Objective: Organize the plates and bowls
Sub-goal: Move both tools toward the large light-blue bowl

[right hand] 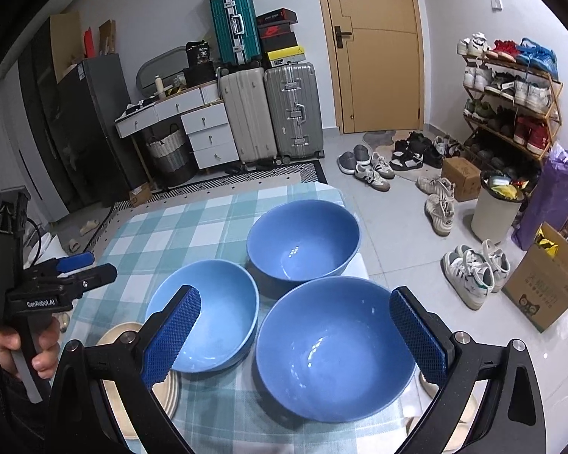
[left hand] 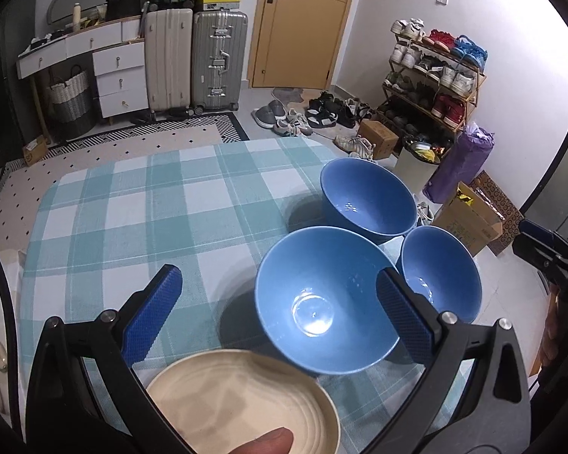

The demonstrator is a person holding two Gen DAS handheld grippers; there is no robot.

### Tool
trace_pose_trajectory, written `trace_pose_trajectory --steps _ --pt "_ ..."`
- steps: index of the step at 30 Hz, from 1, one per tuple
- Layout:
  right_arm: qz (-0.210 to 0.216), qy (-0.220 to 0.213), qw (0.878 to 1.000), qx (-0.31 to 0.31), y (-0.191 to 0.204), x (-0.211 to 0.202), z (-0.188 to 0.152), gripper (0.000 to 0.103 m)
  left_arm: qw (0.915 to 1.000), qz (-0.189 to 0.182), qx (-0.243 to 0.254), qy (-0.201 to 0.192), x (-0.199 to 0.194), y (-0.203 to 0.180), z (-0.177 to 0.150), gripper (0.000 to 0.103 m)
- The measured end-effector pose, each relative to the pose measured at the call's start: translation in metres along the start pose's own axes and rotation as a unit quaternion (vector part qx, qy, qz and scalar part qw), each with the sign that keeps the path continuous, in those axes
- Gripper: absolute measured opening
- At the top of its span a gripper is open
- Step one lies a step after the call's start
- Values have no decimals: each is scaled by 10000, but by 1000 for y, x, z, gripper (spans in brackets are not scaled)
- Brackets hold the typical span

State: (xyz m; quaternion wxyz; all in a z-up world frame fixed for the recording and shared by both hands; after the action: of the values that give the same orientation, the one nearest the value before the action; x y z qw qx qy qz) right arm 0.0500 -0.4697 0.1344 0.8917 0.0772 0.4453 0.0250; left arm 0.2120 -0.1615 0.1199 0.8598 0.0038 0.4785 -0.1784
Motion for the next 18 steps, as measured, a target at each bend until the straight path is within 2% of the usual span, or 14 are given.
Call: trace_pose_trajectory --steps 3,18 --pt "63 101 9999 52 -6 9 12 102 10000 7 22 29 11 -3 9 102" --pt "-206 237 9995 -79 -18 43 53 102 9996 -38 -16 296 59 -10 50 102"
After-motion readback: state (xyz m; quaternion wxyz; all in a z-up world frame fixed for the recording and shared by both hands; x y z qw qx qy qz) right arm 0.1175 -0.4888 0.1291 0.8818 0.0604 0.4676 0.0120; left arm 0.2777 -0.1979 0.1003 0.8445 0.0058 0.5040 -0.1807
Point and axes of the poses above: each gripper's, at about its wrist camera, not at the fingertips, and x roughly the way its jaws point, y to its left, z to its top, the point moved 1 cm from there along x, roughly the way its jaws point, and after that the axes turned 11 degrees about y, right-handed, at the moved point
